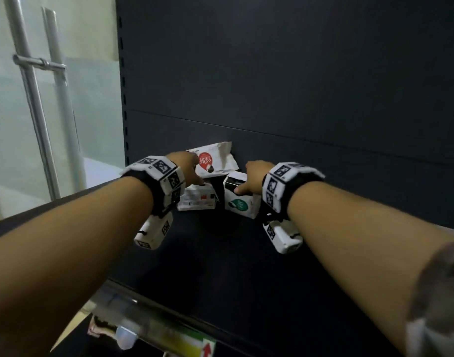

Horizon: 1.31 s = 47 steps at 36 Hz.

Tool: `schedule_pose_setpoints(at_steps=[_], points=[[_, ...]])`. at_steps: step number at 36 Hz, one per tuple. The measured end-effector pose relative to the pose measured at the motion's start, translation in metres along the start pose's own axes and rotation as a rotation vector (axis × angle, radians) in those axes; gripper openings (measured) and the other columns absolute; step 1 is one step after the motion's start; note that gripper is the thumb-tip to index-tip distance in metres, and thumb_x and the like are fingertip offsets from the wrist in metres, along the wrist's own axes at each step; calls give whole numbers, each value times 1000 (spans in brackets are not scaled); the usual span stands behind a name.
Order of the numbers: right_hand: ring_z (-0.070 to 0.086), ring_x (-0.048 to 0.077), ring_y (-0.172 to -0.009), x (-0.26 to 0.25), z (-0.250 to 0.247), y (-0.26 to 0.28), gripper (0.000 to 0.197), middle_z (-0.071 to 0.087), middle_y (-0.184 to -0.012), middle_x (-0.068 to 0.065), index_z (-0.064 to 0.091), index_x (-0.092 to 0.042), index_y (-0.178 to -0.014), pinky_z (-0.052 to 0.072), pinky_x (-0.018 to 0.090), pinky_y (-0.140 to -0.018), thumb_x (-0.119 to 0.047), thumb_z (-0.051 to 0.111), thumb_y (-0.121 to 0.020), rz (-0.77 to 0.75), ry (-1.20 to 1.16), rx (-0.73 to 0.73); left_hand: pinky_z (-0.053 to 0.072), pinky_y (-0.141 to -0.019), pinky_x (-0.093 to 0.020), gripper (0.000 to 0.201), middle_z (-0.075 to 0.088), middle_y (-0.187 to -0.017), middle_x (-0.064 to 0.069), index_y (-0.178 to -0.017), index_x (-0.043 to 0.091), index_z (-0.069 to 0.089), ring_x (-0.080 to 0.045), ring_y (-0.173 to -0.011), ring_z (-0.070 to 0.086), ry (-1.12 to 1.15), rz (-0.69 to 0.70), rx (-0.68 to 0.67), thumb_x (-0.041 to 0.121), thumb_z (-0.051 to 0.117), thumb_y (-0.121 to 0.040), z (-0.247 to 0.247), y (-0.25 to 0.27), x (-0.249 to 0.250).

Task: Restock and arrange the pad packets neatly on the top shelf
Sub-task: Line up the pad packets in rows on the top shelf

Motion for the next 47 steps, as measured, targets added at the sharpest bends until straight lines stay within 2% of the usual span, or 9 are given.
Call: schedule_pose_setpoints(at_steps=[7, 14, 17, 23, 29, 34, 37, 41, 47], points=[[54, 35, -116, 5, 29, -24, 59, 52, -125, 12, 56, -9, -121, 49, 49, -95, -36, 80, -74, 162, -6, -6, 41, -95, -43, 81, 45, -133, -11, -133, 15, 38, -32, -123, 42, -17, -10, 125, 41, 79, -69, -5, -39, 4], [56, 33, -102, 16, 48, -21, 41, 50, -115, 13, 54, -6, -117, 42, 36, -73, -30, 65, -85, 9, 35, 212, 41, -98, -45, 118, 31, -149, 0, -148, 37, 2, -30, -135, 32, -225, 202, 75, 28, 84, -62, 13, -79, 23], [54, 33, -102, 19, 49, -13, 37, 49, -114, 13, 52, -7, -117, 47, 40, -79, -25, 64, -87, -10, 8, 220, 43, -93, -45, 122, 37, -140, -6, -146, 42, -3, -33, -129, 35, -282, 198, -2, 32, 84, -61, 22, -91, 30], [53, 34, -107, 27, 48, 3, 37, 49, -118, 14, 49, -6, -119, 50, 45, -85, -25, 62, -90, 20, -2, 200, 42, -88, -40, 99, 35, -122, -5, -132, 40, 23, -28, -117, 37, -624, 292, 96, 43, 83, -53, 26, -94, 53], [58, 34, -110, 41, 23, 18, 40, 58, -120, 13, 56, -9, -120, 43, 37, -76, -23, 66, -84, 64, -96, 125, 31, -106, -52, 80, 37, -128, -9, -133, 29, 24, -31, -124, 35, -626, 308, 73, 30, 71, -68, 38, -91, 64], [63, 22, -85, 75, -18, 46, 45, 66, -94, 8, 68, -1, -105, 49, 25, -64, -30, 80, -72, 140, -264, -91, 41, -82, -44, 84, 43, -120, -1, -128, 33, 19, -25, -115, 39, -577, 303, 38, 36, 69, -61, 45, -94, 59], [67, 24, -88, 103, -29, 70, 34, 72, -89, 7, 72, -3, -95, 53, 34, -80, -26, 81, -72, 196, -427, -170, 42, -72, -38, 93, 40, -116, 2, -131, 38, 26, -24, -112, 39, -541, 351, -13, 43, 71, -49, 50, -105, 63], [66, 23, -102, 132, -27, 104, 42, 70, -108, 6, 62, -11, -115, 52, 42, -95, -15, 78, -77, 296, -588, -169, 48, -80, -37, 97, 40, -110, 2, -124, 43, 43, -25, -109, 43, -515, 370, -77, 53, 80, -35, 63, -120, 74], [62, 19, -103, 154, -23, 131, 82, 60, -117, -4, 31, -31, -144, 57, 37, -84, -10, 76, -79, 355, -697, -118, 45, -86, -40, 92, 33, -110, -1, -127, 44, 41, -31, -112, 38, -373, 371, -71, 54, 76, -42, 58, -110, 95]])
Point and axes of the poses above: each hand's wrist, its own y-axis away from the middle knuckle, its own z-axis out of the palm, x = y × z, the point moved 3 cm from there along -y, towards the middle knuckle
